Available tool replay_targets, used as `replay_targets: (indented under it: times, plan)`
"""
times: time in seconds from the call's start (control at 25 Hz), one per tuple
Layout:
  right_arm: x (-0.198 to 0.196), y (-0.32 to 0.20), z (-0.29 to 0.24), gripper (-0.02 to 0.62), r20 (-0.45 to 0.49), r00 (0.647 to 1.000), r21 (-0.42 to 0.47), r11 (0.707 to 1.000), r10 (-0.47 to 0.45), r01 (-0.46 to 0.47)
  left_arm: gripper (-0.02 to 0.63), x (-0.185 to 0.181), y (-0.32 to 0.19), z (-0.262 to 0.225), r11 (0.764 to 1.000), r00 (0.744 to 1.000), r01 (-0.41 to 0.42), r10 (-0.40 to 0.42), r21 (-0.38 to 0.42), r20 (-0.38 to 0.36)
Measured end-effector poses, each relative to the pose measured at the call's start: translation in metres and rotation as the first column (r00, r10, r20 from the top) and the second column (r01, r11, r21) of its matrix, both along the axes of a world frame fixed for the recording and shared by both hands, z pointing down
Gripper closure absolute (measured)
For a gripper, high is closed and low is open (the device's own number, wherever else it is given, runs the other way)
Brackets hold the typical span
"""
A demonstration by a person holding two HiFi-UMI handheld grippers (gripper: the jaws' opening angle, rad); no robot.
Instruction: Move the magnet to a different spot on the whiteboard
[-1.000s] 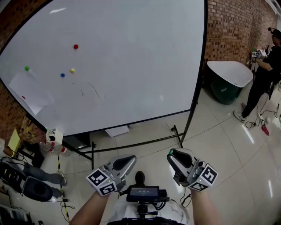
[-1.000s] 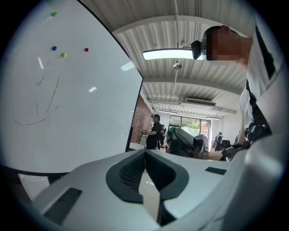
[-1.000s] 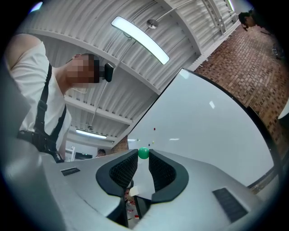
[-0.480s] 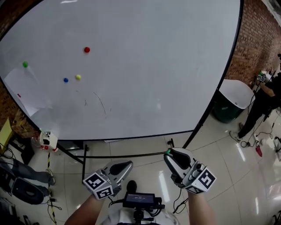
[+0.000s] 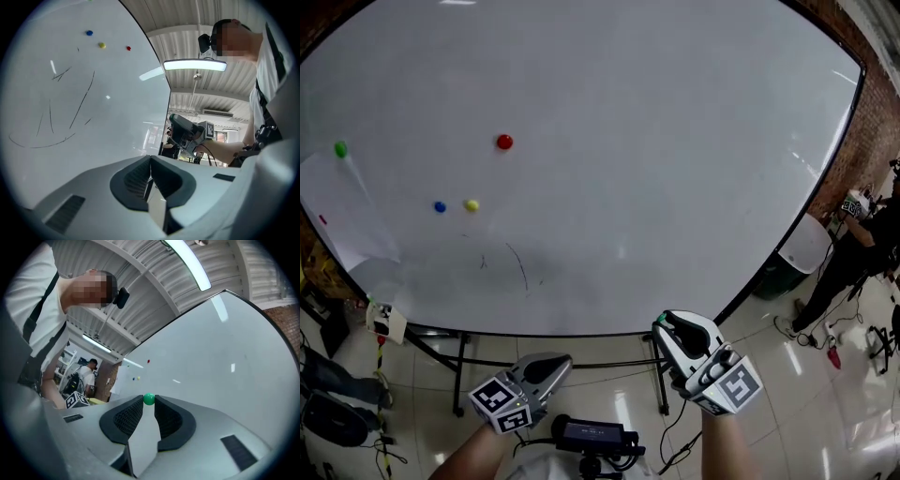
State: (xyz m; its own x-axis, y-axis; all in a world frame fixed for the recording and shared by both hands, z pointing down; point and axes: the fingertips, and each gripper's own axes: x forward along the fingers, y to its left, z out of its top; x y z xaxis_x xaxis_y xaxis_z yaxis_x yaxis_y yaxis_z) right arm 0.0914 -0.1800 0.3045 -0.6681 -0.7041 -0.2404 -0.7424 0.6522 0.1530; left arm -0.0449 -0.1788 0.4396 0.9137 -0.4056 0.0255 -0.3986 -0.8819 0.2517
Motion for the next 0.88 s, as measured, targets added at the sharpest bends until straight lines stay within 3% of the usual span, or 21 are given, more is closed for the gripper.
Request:
replay_targets:
  times: [0.2,0.6,0.68,0.88]
  plan:
    - [0.003,-0.051,-0.002,0.492,-0.087,0.990,-0.002,0.994,0.112,-0.112,0.574,0.000,-0.032,-0.005,0.999,0.999,-0.032,0.031,0.039,0.017]
    - [0.010,-0.110,-0.028,0.494,-0.133,0.946,0.066,0.955,0.294,-0.288,0.574,0.003,-0.060,-0.007,0.979,0.984,-0.174,0.169,0.109,0.052]
    - [0.014,-0.119,-0.035,0.492,-0.147,0.924,0.092,0.935,0.353,-0.342,0.574,0.000,-0.067,-0.011,0.977,0.983,-0.182,0.179,0.110,0.036]
    - [0.019,-0.134,-0.034,0.492,-0.298,0.840,0.112,0.890,0.454,-0.441,0.574,-0.003,-0.077,-0.023,0.970,0.978,-0.206,0.207,0.125,0.007]
